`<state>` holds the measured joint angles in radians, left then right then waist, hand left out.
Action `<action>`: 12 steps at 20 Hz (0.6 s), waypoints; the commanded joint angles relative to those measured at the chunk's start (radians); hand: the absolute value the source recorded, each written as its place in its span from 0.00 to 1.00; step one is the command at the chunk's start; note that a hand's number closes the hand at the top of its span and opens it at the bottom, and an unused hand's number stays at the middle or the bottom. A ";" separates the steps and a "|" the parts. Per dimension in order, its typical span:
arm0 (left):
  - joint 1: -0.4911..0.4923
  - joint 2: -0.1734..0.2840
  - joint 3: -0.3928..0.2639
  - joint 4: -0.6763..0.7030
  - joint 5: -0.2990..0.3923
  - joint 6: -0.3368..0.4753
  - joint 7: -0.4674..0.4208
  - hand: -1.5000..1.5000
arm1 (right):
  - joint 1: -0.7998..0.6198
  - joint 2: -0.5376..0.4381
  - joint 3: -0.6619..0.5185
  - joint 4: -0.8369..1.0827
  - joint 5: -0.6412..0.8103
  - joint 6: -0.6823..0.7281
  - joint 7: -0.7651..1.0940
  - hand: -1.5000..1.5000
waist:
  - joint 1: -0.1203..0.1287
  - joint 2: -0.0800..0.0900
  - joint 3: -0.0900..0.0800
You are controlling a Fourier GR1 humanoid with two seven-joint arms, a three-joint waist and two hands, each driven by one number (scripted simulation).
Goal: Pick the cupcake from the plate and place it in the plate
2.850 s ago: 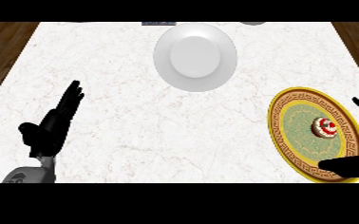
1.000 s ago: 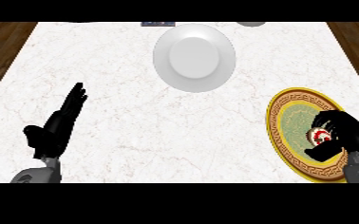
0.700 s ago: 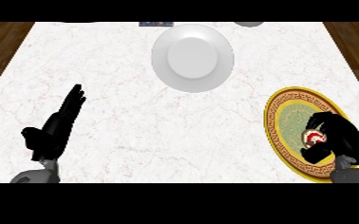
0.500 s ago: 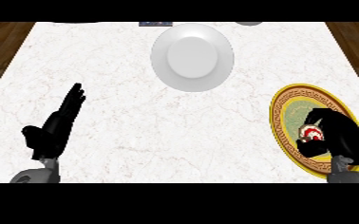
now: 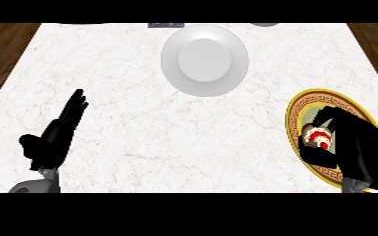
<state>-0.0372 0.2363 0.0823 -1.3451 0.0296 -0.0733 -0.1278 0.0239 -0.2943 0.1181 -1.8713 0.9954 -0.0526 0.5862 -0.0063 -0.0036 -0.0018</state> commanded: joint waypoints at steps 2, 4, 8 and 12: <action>0.026 -0.053 -0.040 -0.038 -0.038 0.046 0.011 0.50 | -0.085 0.001 0.002 -0.148 0.074 0.005 0.054 1.00 | 0.006 0.001 0.001; -0.009 -0.032 -0.015 0.024 -0.027 0.018 -0.017 0.50 | -0.138 0.042 0.041 -0.121 0.153 -0.019 0.083 1.00 | 0.008 0.003 0.001; -0.038 -0.021 -0.001 -0.035 -0.018 0.017 0.058 0.50 | -0.232 0.067 0.039 -0.146 0.137 0.070 0.100 1.00 | 0.010 0.003 0.002; -0.036 -0.074 -0.042 0.024 -0.067 0.040 -0.012 0.50 | -0.367 0.134 0.048 -0.013 0.163 0.050 0.107 1.00 | 0.012 0.004 0.002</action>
<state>-0.0696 0.2082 0.0786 -1.3200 0.0024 -0.0667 -0.1343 -0.2323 -0.2062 0.1596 -1.9513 1.1416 -0.0134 0.6783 0.0031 -0.0003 -0.0005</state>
